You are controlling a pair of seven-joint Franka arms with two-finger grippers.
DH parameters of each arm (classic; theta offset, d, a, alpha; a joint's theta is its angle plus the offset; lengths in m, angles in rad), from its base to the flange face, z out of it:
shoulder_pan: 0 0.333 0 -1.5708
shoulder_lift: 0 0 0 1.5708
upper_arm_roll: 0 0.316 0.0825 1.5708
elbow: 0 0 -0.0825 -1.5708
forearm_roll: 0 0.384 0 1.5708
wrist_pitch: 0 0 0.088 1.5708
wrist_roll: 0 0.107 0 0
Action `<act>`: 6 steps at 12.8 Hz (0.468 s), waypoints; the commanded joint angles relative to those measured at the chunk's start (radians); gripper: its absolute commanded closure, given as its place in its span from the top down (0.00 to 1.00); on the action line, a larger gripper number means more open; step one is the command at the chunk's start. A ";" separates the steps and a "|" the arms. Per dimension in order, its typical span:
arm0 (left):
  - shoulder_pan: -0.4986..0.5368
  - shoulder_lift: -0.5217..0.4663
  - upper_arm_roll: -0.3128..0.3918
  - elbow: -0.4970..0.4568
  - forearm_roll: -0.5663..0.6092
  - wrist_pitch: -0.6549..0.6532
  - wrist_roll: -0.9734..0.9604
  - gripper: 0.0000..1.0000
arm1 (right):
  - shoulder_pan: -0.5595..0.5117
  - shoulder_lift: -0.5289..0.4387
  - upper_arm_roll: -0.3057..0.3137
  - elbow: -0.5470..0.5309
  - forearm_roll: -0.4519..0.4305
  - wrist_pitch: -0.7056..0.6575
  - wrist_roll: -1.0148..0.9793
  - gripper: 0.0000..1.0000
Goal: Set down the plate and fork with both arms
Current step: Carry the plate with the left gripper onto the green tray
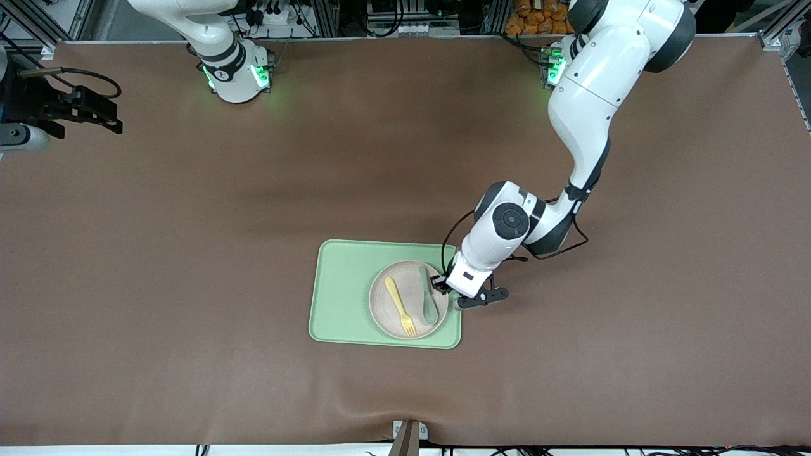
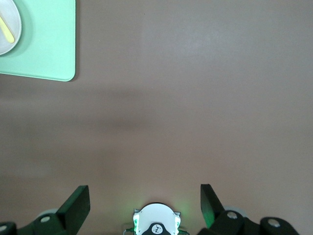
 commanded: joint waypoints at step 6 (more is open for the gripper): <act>-0.009 -0.022 0.011 0.010 0.000 -0.016 -0.010 1.00 | 0.008 0.010 -0.007 0.004 -0.012 0.028 0.018 1.00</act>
